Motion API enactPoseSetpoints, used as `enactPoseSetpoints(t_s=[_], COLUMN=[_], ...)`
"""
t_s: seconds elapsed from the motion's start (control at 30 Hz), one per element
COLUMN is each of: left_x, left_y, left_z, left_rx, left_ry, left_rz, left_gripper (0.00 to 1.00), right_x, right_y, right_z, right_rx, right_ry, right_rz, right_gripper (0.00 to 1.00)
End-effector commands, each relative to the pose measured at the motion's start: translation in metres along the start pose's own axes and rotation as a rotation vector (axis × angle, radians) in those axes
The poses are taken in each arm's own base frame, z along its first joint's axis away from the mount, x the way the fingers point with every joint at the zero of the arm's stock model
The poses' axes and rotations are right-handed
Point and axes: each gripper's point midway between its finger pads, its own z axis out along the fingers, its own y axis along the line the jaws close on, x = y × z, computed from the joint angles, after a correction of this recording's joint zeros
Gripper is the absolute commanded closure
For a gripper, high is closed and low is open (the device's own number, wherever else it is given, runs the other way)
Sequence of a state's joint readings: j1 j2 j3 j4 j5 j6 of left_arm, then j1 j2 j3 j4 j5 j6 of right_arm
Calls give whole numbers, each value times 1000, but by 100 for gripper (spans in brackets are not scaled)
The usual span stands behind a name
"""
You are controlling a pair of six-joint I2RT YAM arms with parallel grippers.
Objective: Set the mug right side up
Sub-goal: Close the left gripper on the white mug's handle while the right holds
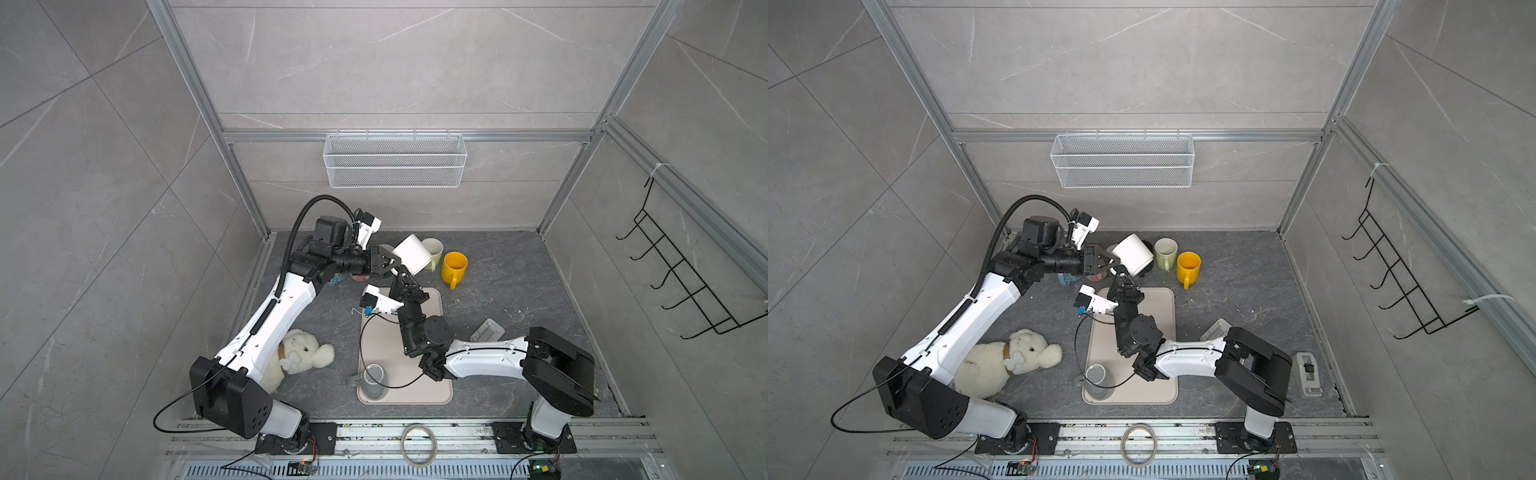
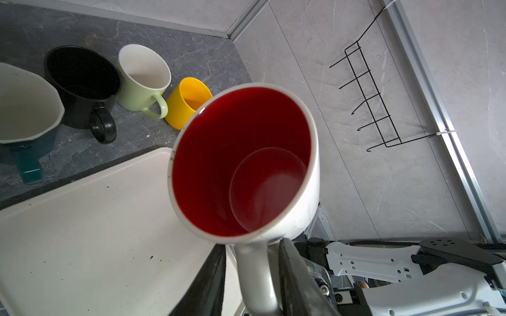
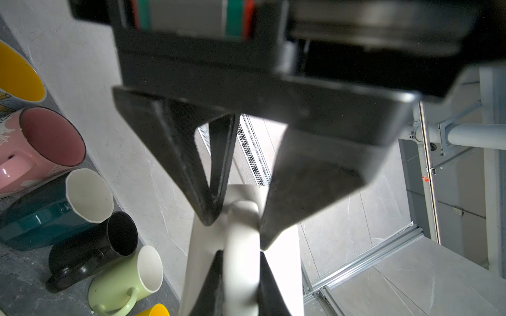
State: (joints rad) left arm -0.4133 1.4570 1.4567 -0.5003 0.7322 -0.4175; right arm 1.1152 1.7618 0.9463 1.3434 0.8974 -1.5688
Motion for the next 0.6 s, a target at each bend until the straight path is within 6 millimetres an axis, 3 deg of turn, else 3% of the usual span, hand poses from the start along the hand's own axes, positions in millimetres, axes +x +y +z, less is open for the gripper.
enactPoseSetpoints(t_s=[0.0, 0.1, 0.23, 0.57], left_x=[0, 2, 5, 6], left_y=[-4, -2, 1, 5], left_z=[3, 4, 6, -5], left_rx=[33, 31, 30, -32], left_ry=[11, 20, 33, -27], left_rz=[3, -9, -22, 26], left_gripper=[70, 77, 100, 100], right_x=[-23, -25, -26, -24], right_y=[-31, -33, -33, -35], right_z=[1, 1, 2, 4], right_rx=[84, 87, 88, 94], right_ry=[-75, -78, -79, -54], right_rz=[96, 96, 94, 97], right_gripper=[100, 100, 100, 99])
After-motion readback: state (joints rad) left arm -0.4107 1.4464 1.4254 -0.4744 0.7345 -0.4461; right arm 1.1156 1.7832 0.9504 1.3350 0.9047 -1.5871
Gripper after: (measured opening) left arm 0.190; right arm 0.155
